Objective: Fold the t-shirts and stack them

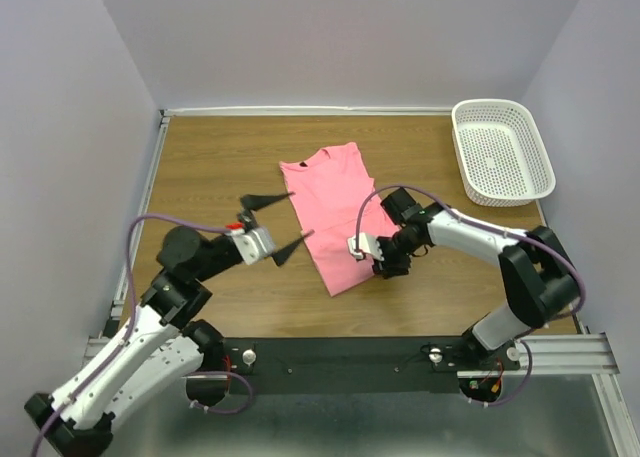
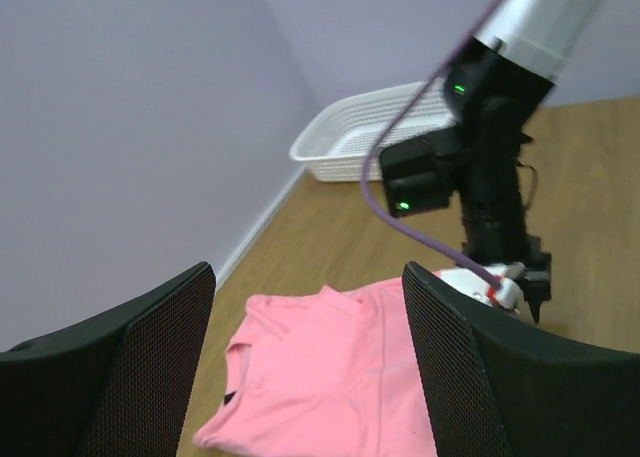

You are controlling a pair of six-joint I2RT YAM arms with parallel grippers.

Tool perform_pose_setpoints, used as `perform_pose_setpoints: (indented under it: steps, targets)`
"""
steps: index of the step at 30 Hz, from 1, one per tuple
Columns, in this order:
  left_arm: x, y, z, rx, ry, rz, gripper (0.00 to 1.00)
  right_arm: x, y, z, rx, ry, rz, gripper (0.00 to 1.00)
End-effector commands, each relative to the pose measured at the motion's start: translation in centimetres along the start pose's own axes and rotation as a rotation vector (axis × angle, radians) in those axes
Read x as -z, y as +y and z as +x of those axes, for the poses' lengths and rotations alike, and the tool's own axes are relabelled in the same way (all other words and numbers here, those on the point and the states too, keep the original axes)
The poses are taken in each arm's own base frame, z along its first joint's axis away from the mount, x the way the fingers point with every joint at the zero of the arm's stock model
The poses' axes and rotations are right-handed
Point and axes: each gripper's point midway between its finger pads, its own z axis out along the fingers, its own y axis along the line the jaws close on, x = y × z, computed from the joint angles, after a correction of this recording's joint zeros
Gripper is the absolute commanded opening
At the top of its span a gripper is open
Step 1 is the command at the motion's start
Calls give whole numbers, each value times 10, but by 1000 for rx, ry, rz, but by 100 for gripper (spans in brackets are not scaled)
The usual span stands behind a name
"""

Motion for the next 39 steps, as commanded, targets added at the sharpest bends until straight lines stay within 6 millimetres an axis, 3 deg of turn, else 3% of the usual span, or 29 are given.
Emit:
perform_pose_setpoints:
  steps: [1,2,4,5,6,7,8,9,11,14,15,20,29,35,39]
  targets:
    - [-17,-54,32,-143,46,157,85,34,15,-28,-172,-112,21,61]
    - [-22,-81,35,-143,55,205,86,42,7,-31,-193,-134,49,65]
    - [-22,-115,54,-180,106,286,87,70,-17,-24,-262,-212,135,76]
    - [-25,-126,74,-214,176,296,87,79,-25,-18,-280,-237,162,87]
    - [-23,-158,76,-227,179,378,87,92,-34,-1,-319,-263,206,100]
    - [-23,-172,84,-235,205,408,86,98,-38,8,-258,-262,235,100]
    - [-25,-185,108,-257,294,428,85,105,-35,11,-202,-261,265,100]
    - [-26,-200,108,-249,300,463,79,96,-20,25,-176,-236,256,100]
    - [-33,-214,132,-246,385,481,66,87,-1,42,-32,-170,264,100]
    - [-37,-223,152,-254,443,497,45,84,7,47,19,-149,266,100]
    - [-36,-231,165,-257,479,519,43,83,8,46,34,-157,265,100]
    - [-28,-245,202,-266,605,556,43,82,-1,48,69,-189,256,94]
    - [-10,-243,252,-274,758,578,45,73,-16,35,55,-300,207,89]
    - [-2,-231,280,-284,857,561,43,71,-18,33,90,-314,203,89]
    - [1,-221,288,-271,880,534,41,60,-12,37,118,-301,167,89]
